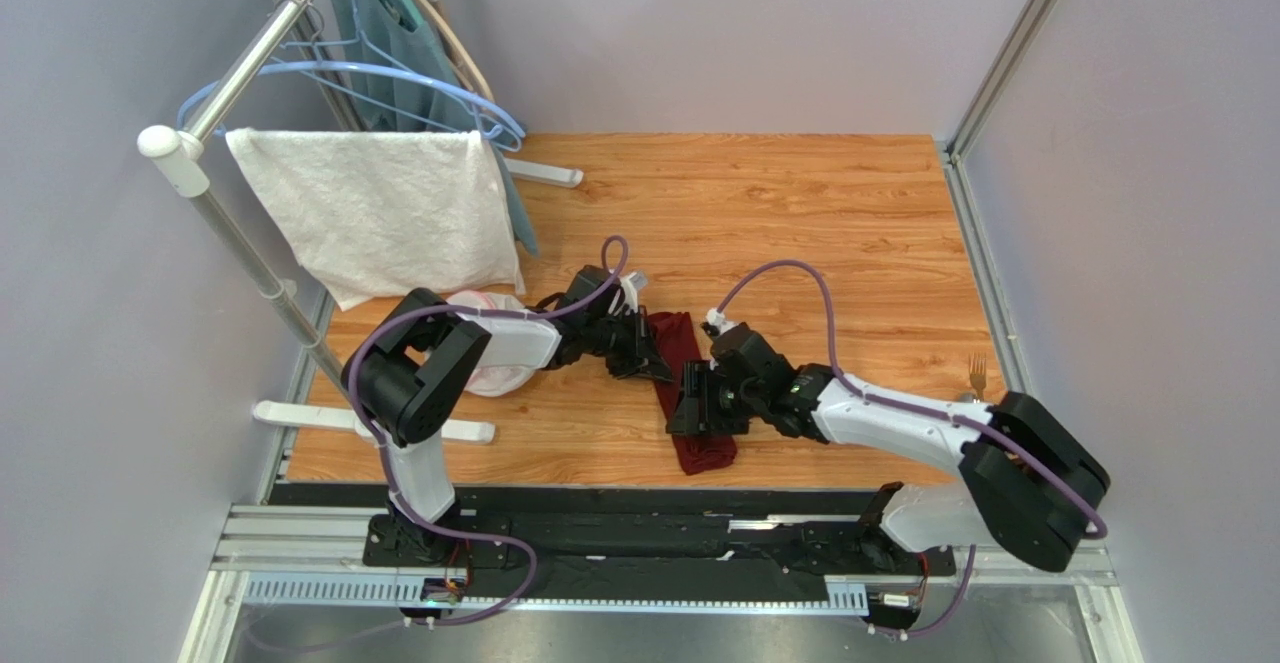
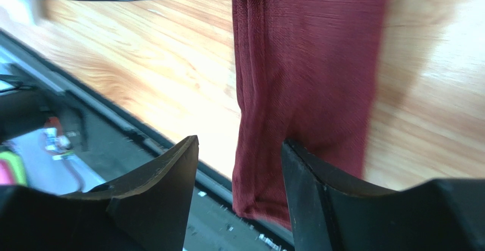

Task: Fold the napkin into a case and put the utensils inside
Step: Smooth out the smaller rectangle-folded napkin at the center of the board.

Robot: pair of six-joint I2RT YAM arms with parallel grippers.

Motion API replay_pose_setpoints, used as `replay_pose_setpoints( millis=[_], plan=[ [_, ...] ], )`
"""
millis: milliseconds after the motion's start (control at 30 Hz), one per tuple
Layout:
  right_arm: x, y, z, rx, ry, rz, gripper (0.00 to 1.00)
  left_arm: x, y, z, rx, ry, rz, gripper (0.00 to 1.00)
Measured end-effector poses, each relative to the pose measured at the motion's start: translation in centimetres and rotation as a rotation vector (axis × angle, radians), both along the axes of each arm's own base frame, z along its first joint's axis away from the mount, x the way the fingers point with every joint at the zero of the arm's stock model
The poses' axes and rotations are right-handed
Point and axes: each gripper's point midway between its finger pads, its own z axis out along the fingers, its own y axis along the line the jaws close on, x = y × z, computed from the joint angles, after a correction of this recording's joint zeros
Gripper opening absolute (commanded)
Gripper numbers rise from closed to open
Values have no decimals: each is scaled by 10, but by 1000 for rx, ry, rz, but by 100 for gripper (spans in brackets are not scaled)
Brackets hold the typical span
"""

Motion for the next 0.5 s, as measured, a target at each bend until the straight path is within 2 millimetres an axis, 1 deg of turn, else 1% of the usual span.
replay_pose_setpoints(
  millis=[67, 100, 133, 200, 233, 300, 333, 367, 433, 500],
  plan=[
    [4, -5, 13, 29, -8, -20, 60, 1, 4, -3, 19, -7, -10, 0],
    [10, -9, 23, 61, -14, -40, 60, 2, 5, -3, 24, -17, -17, 0],
    [12, -10, 25, 67, -16, -44, 57, 3, 6, -3, 26, -24, -21, 0],
    [22, -15, 32, 94, -16, -73, 51, 4, 7, -3, 28, -33, -27, 0],
    [27, -17, 33, 98, -11, -81, 42, 4, 7, -3, 28, -37, -32, 0],
    [34, -16, 32, 98, 3, -86, 32, 4, 7, -3, 23, -36, -37, 0],
    [36, -14, 30, 99, 12, -81, 18, 4, 7, -4, 21, -34, -38, 0],
    [37, -12, 28, 101, 21, -73, 12, 4, 7, -4, 18, -32, -39, 0],
    [39, -6, 21, 104, 43, -58, 3, 4, 7, -4, 12, -28, -42, 0],
    [39, 0, 12, 111, 71, -47, 0, 5, 7, -4, 7, -29, -44, 0]
  ],
)
